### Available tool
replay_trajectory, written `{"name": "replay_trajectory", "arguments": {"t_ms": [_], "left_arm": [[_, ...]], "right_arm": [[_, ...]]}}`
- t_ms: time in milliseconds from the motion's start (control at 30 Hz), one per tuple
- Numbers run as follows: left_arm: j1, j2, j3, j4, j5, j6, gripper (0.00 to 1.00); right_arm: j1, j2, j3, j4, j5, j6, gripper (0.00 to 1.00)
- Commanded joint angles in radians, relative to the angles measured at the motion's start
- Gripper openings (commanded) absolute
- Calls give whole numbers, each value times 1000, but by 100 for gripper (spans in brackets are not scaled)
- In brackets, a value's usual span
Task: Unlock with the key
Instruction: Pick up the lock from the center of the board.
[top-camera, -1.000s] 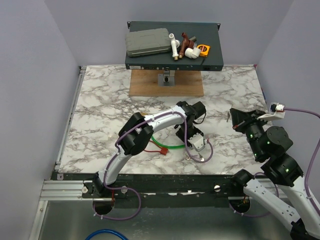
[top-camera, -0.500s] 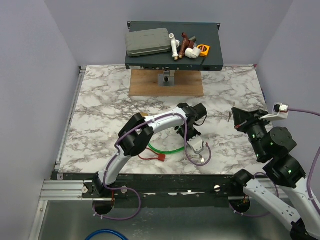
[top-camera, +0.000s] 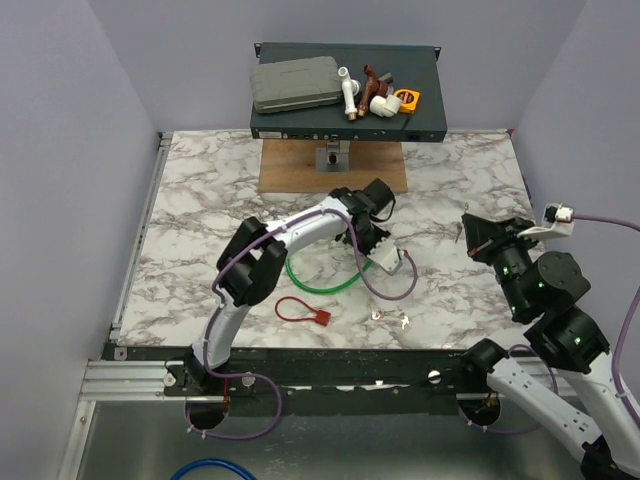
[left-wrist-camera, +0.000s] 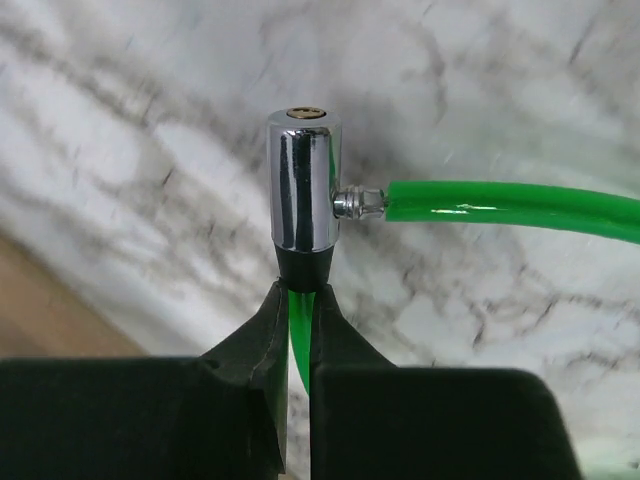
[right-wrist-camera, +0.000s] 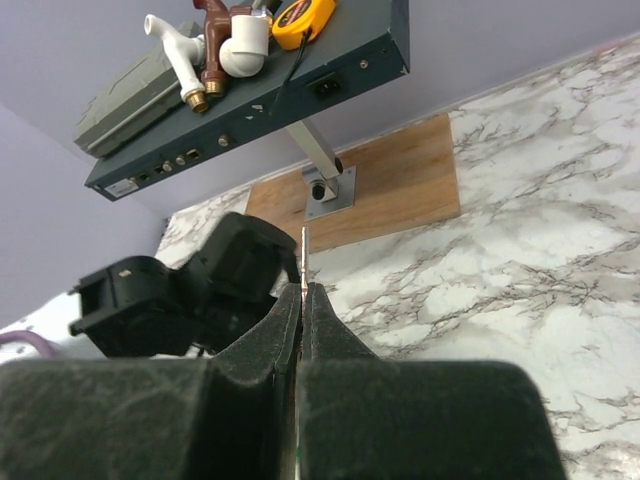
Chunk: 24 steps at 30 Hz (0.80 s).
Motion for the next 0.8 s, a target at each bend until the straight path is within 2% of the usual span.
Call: {"name": "replay_trajectory", "arguments": {"t_ms": [0, 233, 467, 600, 767], "left_arm": [[68, -175, -9, 65, -39, -27, 0], [119, -462, -89, 27, -9, -90, 0], [126, -770, -223, -5, 16, -177, 0], [141, -962, -364, 85, -1, -228, 0], [177, -1241, -621, 320, -4, -234, 0]], "right_arm": [[-4, 31, 0, 58, -20, -26, 1], [-4, 140, 31, 154, -163, -68, 1], [-4, 311, 122, 209, -465, -114, 1], [-4, 404, 200, 207, -705, -136, 1], [-4, 549, 321, 157, -1003, -155, 1]]}}
